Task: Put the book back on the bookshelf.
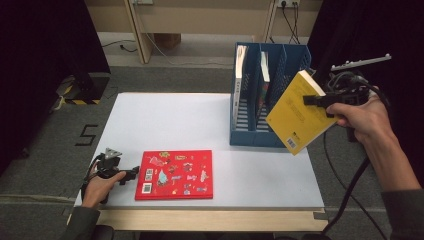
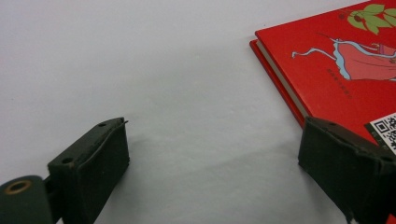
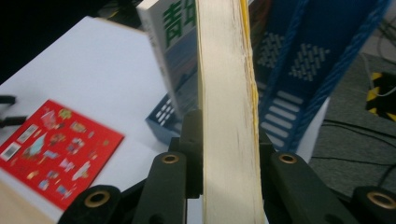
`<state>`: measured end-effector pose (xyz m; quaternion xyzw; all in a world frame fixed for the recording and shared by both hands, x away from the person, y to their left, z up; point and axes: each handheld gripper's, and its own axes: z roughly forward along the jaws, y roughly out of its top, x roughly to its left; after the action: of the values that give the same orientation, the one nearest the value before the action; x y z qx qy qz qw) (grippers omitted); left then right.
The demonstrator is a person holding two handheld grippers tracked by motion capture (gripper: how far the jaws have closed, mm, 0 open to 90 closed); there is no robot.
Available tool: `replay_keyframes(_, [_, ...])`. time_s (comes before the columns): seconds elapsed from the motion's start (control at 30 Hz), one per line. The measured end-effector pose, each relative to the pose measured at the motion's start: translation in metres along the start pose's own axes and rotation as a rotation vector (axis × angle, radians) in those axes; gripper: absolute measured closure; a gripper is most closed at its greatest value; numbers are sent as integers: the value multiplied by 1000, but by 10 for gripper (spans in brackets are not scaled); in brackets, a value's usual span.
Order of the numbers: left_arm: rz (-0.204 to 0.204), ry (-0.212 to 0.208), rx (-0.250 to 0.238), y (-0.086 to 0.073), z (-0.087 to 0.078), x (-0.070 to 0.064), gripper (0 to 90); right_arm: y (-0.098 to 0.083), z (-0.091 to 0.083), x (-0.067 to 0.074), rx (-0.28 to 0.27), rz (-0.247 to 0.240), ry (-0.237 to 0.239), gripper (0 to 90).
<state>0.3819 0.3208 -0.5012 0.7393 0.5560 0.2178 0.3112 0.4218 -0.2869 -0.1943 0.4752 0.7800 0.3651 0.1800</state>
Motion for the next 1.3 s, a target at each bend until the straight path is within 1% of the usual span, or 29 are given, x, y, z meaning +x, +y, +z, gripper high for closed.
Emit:
replay_keyframes(0.1, [-1, 0, 1, 0, 0, 0, 73, 8, 0, -4, -2, -1, -25, 754])
replay_keyframes(0.2, [0, 0, 2, 0, 0, 0, 71, 19, 4, -10, 11, 10, -57, 754])
replay_keyframes(0.3, [0, -1, 2, 0, 0, 0, 70, 29, 11, -13, 30, 15, -74, 754])
replay_keyframes(0.37, [0, -1, 2, 0, 0, 0, 70, 35, 16, -16, 38, 22, -77, 754])
replay_keyframes(0.5, [1, -1, 3, 0, 0, 0, 69, 47, 27, -20, 79, 32, -88, 754])
replay_keyframes(0.7, [2, -2, 3, 0, 0, 0, 68, 56, 40, -26, 113, 50, -103, 753])
replay_keyframes(0.8, [2, -2, 3, 0, 0, 0, 67, 60, 44, -26, 134, 46, -109, 753])
replay_keyframes(1.13, [2, -2, 3, 0, 0, 0, 67, 75, 52, -32, 151, 60, -160, 753])
replay_keyframes(1.3, [3, -3, 5, 0, 0, 0, 67, 80, 59, -30, 160, 53, -166, 753])
